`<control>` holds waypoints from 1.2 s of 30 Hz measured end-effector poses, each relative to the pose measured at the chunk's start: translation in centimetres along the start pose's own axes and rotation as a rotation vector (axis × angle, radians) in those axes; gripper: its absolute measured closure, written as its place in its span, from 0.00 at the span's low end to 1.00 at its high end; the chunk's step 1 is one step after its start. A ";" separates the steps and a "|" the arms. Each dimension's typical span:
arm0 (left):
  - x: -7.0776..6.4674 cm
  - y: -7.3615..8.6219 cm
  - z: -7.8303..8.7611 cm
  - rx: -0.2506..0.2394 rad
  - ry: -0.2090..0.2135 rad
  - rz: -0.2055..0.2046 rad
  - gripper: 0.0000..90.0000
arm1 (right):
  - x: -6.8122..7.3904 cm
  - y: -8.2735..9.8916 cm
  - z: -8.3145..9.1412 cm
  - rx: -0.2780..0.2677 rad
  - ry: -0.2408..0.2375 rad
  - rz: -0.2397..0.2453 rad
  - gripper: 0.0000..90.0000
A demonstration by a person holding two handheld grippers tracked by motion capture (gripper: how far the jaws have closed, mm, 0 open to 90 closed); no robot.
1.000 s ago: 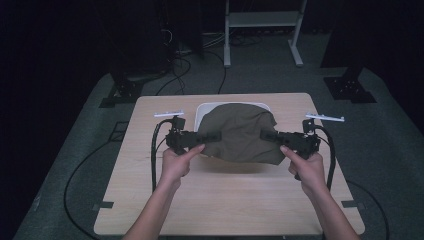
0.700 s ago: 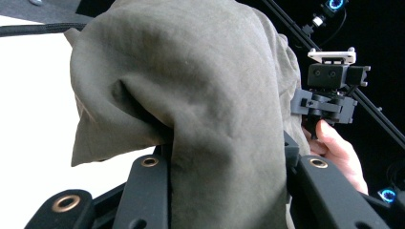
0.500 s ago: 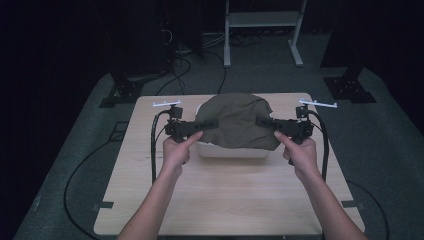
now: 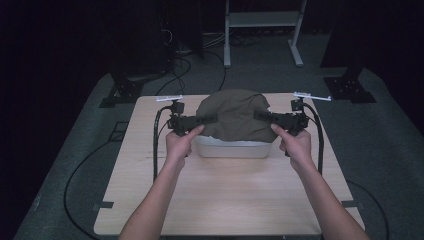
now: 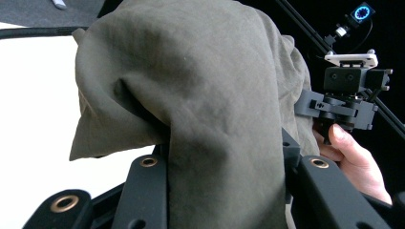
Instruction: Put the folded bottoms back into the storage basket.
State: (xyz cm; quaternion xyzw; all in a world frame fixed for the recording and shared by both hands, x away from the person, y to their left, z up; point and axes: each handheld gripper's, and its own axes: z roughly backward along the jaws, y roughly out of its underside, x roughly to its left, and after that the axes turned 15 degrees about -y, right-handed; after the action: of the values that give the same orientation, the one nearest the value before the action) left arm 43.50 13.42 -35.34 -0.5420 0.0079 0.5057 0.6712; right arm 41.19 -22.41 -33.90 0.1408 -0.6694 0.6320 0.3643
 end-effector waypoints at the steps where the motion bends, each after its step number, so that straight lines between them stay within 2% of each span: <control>1: 0.2 0.0 -0.2 0.001 -0.004 0.000 0.67 | -0.4 -0.1 -0.2 0.003 0.009 0.010 0.82; 9: 1.6 -0.2 -1.5 0.009 -0.006 0.031 0.67 | -1.7 -0.4 -0.7 0.010 0.028 0.009 0.82; 12: 1.9 -0.4 -2.0 0.025 -0.025 0.011 0.67 | -2.3 -0.5 -1.0 0.015 0.040 0.007 0.82; 19: 2.5 -0.3 -3.3 0.037 -0.036 0.020 0.66 | -3.6 -0.6 -1.0 0.016 0.060 -0.006 0.82; 23: 2.8 -0.3 -4.0 0.047 -0.066 0.005 0.64 | -4.4 -0.5 -1.0 0.023 0.076 -0.019 0.82; 28: 3.3 -0.2 -5.0 0.067 -0.105 0.011 0.63 | -5.5 -0.3 -1.2 0.028 0.092 -0.039 0.82; 36: 3.8 0.2 -5.8 0.086 -0.136 0.005 0.61 | -6.7 0.1 -1.2 0.026 0.110 -0.065 0.82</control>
State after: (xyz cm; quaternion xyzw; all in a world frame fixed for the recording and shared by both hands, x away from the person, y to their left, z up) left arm 48.37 11.74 -39.98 -0.4772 -0.0146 0.5423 0.6914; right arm 46.15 -23.08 -38.53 0.1320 -0.6352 0.6352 0.4191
